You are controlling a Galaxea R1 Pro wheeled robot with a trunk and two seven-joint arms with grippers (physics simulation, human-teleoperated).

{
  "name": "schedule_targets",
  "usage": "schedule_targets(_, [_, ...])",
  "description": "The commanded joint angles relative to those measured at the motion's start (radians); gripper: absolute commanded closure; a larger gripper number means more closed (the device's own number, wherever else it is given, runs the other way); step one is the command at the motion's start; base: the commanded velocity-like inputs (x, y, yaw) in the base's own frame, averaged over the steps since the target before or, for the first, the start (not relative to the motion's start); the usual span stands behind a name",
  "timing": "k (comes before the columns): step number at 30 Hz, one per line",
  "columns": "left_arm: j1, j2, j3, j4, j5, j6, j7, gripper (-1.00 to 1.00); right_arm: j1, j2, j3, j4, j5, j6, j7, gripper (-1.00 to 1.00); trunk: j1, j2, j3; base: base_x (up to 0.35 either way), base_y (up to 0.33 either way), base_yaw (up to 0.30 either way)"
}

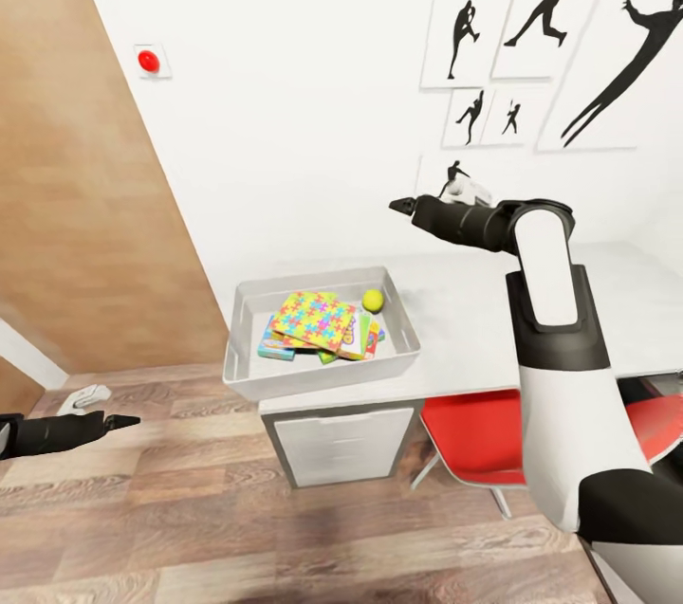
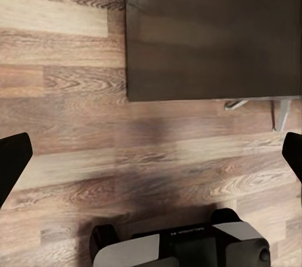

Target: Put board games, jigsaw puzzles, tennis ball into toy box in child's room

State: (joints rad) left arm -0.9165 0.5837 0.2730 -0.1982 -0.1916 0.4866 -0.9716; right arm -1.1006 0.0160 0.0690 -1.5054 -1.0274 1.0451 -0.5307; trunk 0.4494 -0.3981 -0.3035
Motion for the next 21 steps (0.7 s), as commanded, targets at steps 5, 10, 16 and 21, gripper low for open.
schedule_targets(5, [-0.001, 0.001, 0.008, 0.000, -0.009, 0.007, -0.004, -1.00, 0.008, -0.008, -0.002, -0.002, -0.016, 0.002, -0.010, -1.00, 0.001, -0.002, 0.006, -0.016, 0.000, -0.080])
schedule_targets(10, [-0.001, 0.001, 0.008, 0.000, -0.009, 0.007, -0.004, -1.00, 0.018, -0.024, -0.003, -0.016, -0.017, 0.002, -0.010, -1.00, 0.001, -0.002, 0.014, -0.003, 0.000, -0.080])
schedule_targets(16, [-0.001, 0.001, 0.008, -0.001, -0.009, 0.007, -0.004, -1.00, 0.035, -0.029, -0.010, -0.028, -0.019, 0.002, -0.009, -1.00, 0.001, -0.002, 0.023, -0.001, 0.000, -0.080])
schedule_targets(21, [-0.001, 0.001, 0.007, 0.000, -0.009, 0.007, -0.004, -1.00, 0.043, -0.030, -0.013, -0.030, -0.020, 0.002, -0.009, -1.00, 0.001, -0.002, 0.031, 0.000, 0.000, -0.080])
